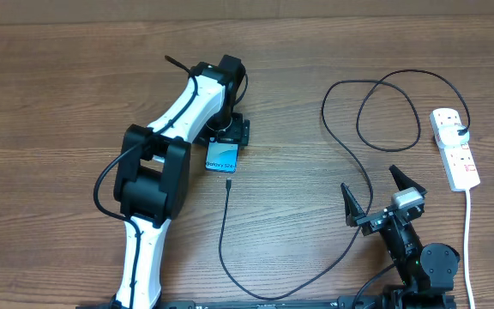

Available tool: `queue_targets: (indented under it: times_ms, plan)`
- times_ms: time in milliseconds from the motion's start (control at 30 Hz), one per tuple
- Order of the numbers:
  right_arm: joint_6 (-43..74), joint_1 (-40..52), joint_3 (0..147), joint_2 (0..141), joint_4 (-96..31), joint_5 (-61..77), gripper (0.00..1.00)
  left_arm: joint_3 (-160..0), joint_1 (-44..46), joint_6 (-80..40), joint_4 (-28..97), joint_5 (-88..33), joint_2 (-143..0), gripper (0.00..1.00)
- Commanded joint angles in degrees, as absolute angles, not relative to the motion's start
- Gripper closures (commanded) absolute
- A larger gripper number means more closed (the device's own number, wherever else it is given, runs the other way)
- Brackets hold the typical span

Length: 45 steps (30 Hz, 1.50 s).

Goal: Plug charger to phone and switch on socket
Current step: 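Close the left gripper on the phone's sides and lift it, then bring the right gripper to the held phone and grasp its edge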

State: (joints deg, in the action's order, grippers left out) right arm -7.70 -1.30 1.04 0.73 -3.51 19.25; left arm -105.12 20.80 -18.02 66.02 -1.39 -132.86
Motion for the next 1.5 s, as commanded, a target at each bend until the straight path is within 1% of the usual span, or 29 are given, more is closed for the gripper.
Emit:
queue_targets:
  times_ms: [0, 167, 233, 300, 333, 367, 400, 500, 567, 800, 900, 967, 1000, 1033, 1233, 1267, 1367, 1400, 1433, 1467]
  plan:
    - [-7.57, -0.86, 0.45, 0.16, -3.18, 19.11, 0.00, -103.26, 19.55, -19.53, 64.49, -0.23, -134.23, 0.00]
    - [-7.57, -0.86, 0.45, 0.16, -3.18, 19.11, 0.00, -103.26, 19.55, -19.29, 62.70, -1.74, -134.23, 0.02]
    - [-7.57, -0.86, 0.45, 0.16, -3.18, 19.11, 0.00, -103.26, 19.57, -19.11, 62.76, -2.90, -134.23, 0.11]
    - [-7.57, -0.86, 0.45, 0.16, -3.16, 19.11, 0.00, -103.26, 19.57, -17.54, 62.87, -4.16, -134.23, 0.23]
    - [-7.57, -0.86, 0.45, 0.16, -3.16, 19.11, 0.00, -103.26, 19.57, -17.17, 62.98, -4.45, -134.23, 0.28]
    - [-7.57, -0.86, 0.45, 0.16, -3.16, 19.11, 0.00, -103.26, 19.57, -16.86, 63.16, -4.54, -134.23, 0.29]
    - [-7.57, -0.86, 0.45, 0.16, -3.16, 19.11, 0.00, -103.26, 19.59, -16.86, 63.42, -4.51, -134.23, 0.29]
    - [-7.57, -0.86, 0.45, 0.16, -3.16, 19.11, 0.00, -103.26, 19.57, -16.73, 64.12, -4.49, -134.23, 0.22]
    - [-7.57, -0.86, 0.45, 0.16, -3.16, 19.11, 0.00, -103.26, 19.57, -16.73, 64.45, -4.49, -134.23, 0.19]
    - [-7.57, -0.86, 0.45, 0.16, -3.16, 19.11, 0.00, -103.26, 19.64, -16.95, 64.95, -4.51, -134.23, 0.19]
    - [-7.57, -0.86, 0.45, 0.16, -3.16, 19.11, 0.00, -103.26, 19.64, -16.95, 65.21, -4.54, -134.23, 0.16]
    - [-7.57, -0.86, 0.45, 0.16, -3.16, 19.11, 0.00, -103.26, 19.68, -16.91, 65.52, -4.51, -134.23, 0.12]
    - [-7.57, -0.86, 0.45, 0.16, -3.18, 19.11, 0.00, -103.26, 19.84, -16.88, 65.63, -4.47, -134.23, 0.08]
    - [-7.57, -0.86, 0.45, 0.16, -3.16, 19.11, 0.00, -103.26, 19.94, -16.86, 65.71, -4.40, -134.23, 0.01]
    - [-7.57, -0.86, 0.45, 0.16, -3.16, 19.11, 0.00, -103.26, 20.32, -16.73, 65.28, -4.43, -134.23, 0.00]
    - [-7.57, -0.86, 0.45, 0.16, -3.18, 19.11, 0.00, -103.26, 20.32, -16.73, 65.14, -4.43, -134.23, 0.02]
    - [-7.57, -0.86, 0.45, 0.16, -3.18, 19.11, 0.00, -103.26, 20.32, -16.75, 65.10, -4.43, -134.23, 0.21]
    - [-7.57, -0.86, 0.45, 0.16, -3.16, 19.11, 0.00, -103.26, 20.32, -16.75, 65.12, -4.38, -134.23, 0.26]
    - [-7.57, -0.86, 0.45, 0.16, -3.16, 19.11, 0.00, -103.26, 20.36, -16.75, 65.12, -4.38, -134.26, 0.30]
    - [-7.57, -0.86, 0.45, 0.16, -3.16, 19.11, 0.00, -103.26, 20.40, -16.78, 65.10, -4.40, -134.26, 0.31]
